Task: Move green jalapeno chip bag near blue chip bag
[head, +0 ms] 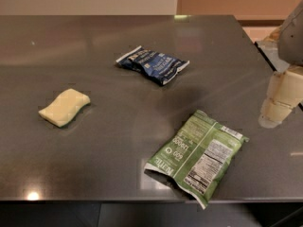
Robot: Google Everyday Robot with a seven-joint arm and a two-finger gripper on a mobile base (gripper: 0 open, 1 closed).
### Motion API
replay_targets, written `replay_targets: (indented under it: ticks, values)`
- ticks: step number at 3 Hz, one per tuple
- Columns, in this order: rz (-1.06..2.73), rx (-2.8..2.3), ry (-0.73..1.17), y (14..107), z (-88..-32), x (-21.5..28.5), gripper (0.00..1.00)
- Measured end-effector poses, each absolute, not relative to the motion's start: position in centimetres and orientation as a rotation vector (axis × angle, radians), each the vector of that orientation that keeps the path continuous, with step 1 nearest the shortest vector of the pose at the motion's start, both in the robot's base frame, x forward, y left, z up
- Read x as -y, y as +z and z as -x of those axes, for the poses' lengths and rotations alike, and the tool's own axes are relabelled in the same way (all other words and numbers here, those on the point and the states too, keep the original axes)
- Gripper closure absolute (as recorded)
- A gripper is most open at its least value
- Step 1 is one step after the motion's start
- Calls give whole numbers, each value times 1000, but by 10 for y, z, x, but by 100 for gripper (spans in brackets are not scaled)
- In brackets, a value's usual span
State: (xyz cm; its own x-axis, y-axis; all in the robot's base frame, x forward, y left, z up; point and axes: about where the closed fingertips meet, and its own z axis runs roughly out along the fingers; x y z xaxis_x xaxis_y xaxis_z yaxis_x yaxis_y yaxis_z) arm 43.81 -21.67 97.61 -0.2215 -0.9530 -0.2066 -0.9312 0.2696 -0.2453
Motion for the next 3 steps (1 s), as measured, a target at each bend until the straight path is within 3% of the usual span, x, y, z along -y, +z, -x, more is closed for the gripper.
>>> replay_targets:
  ticks: [3]
  values:
    - [1827, -2166, -20, 958, -435, 198, 0]
